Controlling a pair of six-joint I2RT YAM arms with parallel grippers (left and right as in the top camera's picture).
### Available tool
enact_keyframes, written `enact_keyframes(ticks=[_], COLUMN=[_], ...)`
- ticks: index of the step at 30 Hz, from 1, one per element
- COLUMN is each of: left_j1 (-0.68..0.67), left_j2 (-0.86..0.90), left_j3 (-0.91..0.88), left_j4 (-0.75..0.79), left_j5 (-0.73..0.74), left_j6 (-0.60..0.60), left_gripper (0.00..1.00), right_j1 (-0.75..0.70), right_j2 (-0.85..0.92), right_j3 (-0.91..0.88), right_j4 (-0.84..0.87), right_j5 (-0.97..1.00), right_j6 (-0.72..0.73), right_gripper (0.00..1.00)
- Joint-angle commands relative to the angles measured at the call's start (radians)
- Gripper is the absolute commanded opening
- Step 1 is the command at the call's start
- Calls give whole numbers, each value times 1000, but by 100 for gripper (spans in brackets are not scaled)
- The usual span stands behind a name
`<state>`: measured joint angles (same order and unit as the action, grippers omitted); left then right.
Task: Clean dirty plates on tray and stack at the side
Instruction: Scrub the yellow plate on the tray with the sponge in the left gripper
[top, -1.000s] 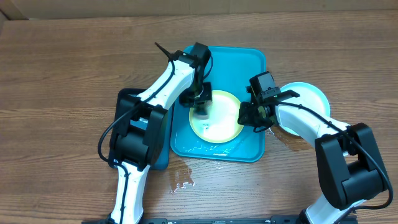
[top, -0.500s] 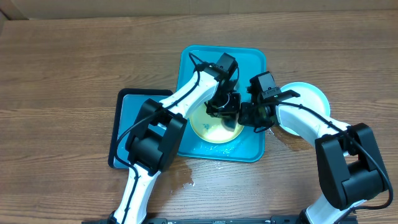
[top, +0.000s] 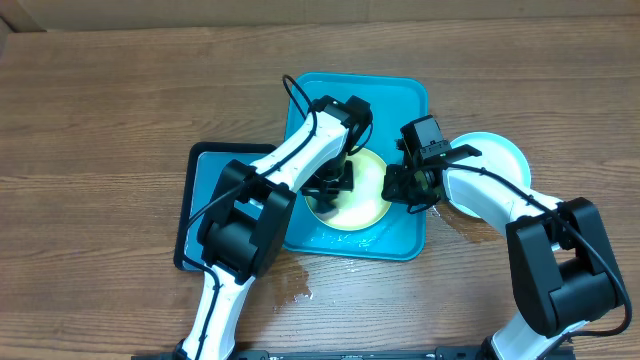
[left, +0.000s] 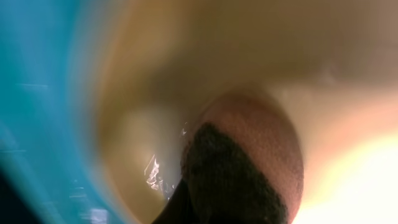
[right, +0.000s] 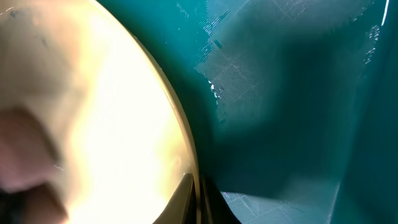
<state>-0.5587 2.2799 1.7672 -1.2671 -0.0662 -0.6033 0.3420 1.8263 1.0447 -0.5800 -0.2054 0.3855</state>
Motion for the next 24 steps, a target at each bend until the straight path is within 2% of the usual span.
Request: enact_keyframes(ticks=[1, 10, 14, 24], left_j1=[53, 94, 106, 115], left_j2=[54, 53, 53, 53], left_j3=[-32, -28, -28, -28], left_j4=[8, 68, 137, 272], left_j5=[-352, -343, -213, 151], left_j6=[-81, -149, -140, 166], left_gripper=[4, 4, 4, 4], right_j1=[-3, -3, -3, -3], right_j2=[16, 16, 16, 16], right_j3=[-11, -11, -11, -11], right_j4=[-12, -11, -11, -11], right_j5=[41, 48, 48, 48], right_j6=[-11, -11, -11, -11], right_gripper=[4, 4, 4, 4])
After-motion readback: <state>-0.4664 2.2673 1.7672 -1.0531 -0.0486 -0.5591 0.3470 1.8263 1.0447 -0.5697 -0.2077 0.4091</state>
